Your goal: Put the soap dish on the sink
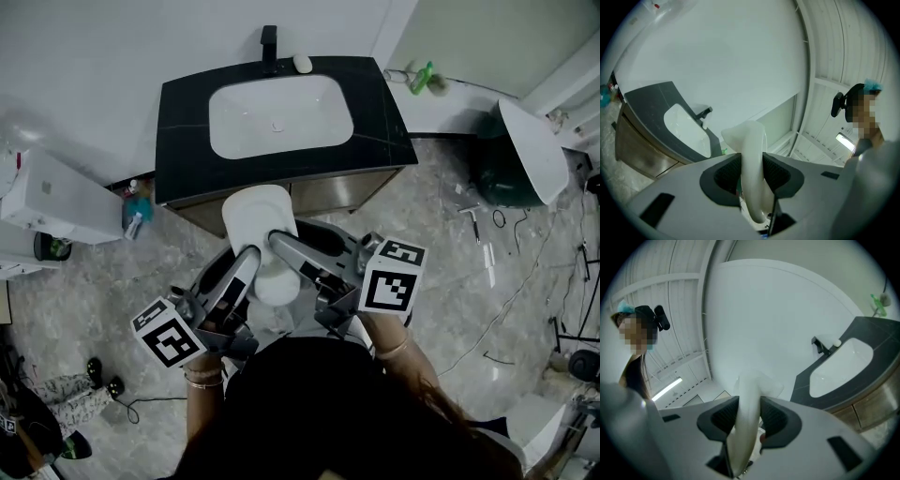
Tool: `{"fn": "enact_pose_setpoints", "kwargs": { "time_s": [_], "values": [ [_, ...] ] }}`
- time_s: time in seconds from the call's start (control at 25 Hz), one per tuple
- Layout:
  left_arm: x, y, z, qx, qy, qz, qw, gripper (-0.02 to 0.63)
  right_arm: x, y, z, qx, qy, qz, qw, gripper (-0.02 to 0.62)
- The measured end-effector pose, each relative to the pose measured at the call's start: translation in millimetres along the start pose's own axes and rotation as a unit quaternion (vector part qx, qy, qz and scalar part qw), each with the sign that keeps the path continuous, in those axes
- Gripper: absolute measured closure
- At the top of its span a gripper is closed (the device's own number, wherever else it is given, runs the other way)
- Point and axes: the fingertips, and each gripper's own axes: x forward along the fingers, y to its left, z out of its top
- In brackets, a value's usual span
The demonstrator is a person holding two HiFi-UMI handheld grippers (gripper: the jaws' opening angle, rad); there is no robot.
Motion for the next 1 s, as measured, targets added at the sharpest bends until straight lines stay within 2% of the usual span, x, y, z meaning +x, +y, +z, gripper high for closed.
{"fn": "enact_pose_setpoints", "kwargs": {
  "time_s": [0.2, 0.44, 0.68, 0.84, 1.0],
  "values": [
    [49, 26, 42, -0.002, -0.016, 0.017, 0.9997, 0.472, 31, -41, 50, 0.002, 0.015, 0.013, 1.000, 0.446],
    [85, 58, 84, -0.008, -0.028, 0.041, 0.9987, 0.472, 68, -79, 88, 0.018, 0.033, 0.025, 0.999, 0.448],
    [104, 117, 130, -0.008, -0.043, 0.093, 0.9948, 0.472, 127, -125, 106, 0.028, 0.055, 0.018, 0.998, 0.449],
    [106, 131, 148, -0.002, -0.041, 0.097, 0.9945, 0.472, 148, -133, 112, 0.017, 0.073, 0.019, 0.997, 0.449],
    [116, 180, 190, -0.011, -0.031, 0.105, 0.9940, 0.472, 203, -167, 124, 0.015, 0.088, 0.008, 0.996, 0.449]
  ]
}}
